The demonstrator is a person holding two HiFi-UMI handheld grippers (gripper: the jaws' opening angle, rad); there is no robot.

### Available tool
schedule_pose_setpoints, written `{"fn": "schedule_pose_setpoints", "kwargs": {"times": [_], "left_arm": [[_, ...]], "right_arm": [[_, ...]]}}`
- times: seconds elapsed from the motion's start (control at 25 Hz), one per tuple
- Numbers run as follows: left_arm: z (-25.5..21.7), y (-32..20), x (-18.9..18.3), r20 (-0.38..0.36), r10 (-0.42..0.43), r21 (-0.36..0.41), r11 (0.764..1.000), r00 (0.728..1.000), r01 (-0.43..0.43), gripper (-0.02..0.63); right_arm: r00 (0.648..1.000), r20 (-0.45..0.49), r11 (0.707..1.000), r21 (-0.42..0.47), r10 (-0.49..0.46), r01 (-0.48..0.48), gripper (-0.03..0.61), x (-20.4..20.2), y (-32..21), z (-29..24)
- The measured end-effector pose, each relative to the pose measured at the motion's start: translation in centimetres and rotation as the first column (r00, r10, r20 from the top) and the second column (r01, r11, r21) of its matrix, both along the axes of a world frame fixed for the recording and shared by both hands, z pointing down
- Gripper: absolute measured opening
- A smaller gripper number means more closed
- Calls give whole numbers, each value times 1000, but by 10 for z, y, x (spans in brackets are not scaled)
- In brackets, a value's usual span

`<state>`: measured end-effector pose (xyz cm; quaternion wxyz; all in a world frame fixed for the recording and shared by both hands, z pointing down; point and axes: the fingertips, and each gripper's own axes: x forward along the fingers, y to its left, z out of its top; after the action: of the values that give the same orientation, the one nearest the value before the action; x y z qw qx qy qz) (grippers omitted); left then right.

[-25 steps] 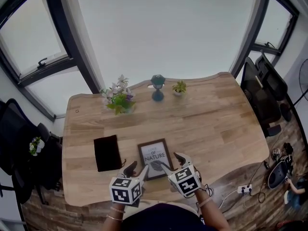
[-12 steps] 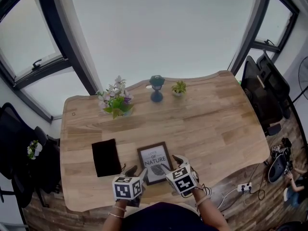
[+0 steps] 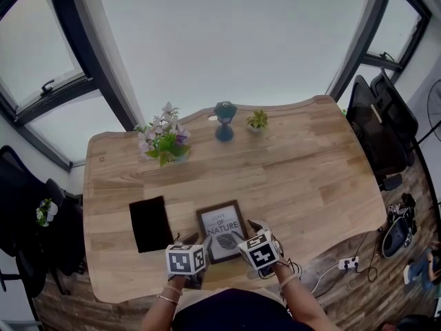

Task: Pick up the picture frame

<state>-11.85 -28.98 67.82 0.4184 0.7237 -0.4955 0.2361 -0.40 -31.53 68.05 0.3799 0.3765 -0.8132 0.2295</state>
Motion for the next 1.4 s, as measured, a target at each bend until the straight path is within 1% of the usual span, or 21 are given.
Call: {"fn": "schedule_pose_setpoints", "kwargs": {"times": [0.24,0.36,0.52,0.72,0.84,0.88,0.92,0.96,1.0,1.2,1.32,1.4], "left_arm": [[17,5,6,-2,20,-54,998,1000,-20,164],[23,9,8,5,25,-71,997,1000,-25,164],[31,14,10,-3,23,-93,995,1000,-23,158],[34,15,8,30,27,-92,995,999,-24,126],[34,15,8,52,31,-90,996,998,-26,121],[34,16,8,60,33,-89,996,998,-27,121],[34,15,9,64,34,-89,996,997,-28,121],[34,15,9,63,33,-91,995,998,-27,118],[34,15,10,57,30,-94,995,998,-24,107],[34,15,9,46,19,-99,995,999,-14,103],[34,15,9,45,15,-98,995,999,-11,100],[34,15,9,43,14,-94,996,999,-10,100]], "right_arm": [[999,7,996,-68,51,-50,253,7,0,19],[998,11,993,-95,64,-63,252,10,1,27],[997,19,988,-134,80,-77,252,11,2,37],[997,11,987,-143,81,-78,249,12,3,40],[997,6,987,-142,71,-69,247,11,5,39],[998,7,988,-143,67,-65,238,9,6,39],[998,9,987,-145,66,-64,209,7,6,39],[998,12,987,-145,69,-66,193,6,7,39],[997,15,987,-145,72,-70,193,6,7,39],[996,36,982,-169,87,-80,182,8,6,40],[991,41,976,-184,124,-114,153,10,4,39],[990,44,974,-191,131,-121,143,11,4,39]]}}
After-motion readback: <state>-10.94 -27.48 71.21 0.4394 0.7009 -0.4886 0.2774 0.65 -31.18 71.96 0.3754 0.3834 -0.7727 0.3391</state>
